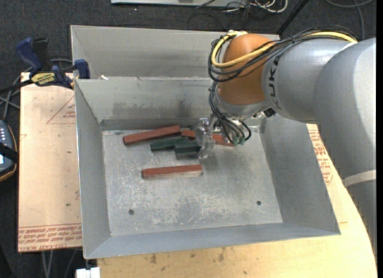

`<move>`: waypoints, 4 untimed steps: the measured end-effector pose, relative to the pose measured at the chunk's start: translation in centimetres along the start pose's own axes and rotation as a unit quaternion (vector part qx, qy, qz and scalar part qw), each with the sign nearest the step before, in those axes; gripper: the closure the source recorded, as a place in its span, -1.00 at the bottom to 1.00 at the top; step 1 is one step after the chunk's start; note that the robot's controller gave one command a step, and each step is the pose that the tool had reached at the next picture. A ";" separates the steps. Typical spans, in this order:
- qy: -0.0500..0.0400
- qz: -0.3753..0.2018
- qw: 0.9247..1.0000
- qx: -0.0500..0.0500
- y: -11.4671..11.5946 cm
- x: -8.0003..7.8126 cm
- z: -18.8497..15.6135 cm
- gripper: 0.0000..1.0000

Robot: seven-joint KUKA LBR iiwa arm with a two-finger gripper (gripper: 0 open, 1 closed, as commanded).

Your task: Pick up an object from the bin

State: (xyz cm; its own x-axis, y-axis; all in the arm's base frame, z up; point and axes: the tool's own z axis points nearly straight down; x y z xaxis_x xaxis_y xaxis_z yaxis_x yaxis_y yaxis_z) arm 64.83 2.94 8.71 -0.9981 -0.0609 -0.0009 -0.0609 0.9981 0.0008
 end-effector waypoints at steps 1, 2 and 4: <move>0.001 0.000 1.000 0.000 0.0 0.0 -1.2 1.00; 0.003 0.000 1.000 0.000 0.0 0.1 -3.4 1.00; -0.001 -0.001 1.000 0.000 0.0 -0.1 -7.2 1.00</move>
Offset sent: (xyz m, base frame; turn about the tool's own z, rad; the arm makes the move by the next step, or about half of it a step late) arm -0.0002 0.0000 0.0233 0.0000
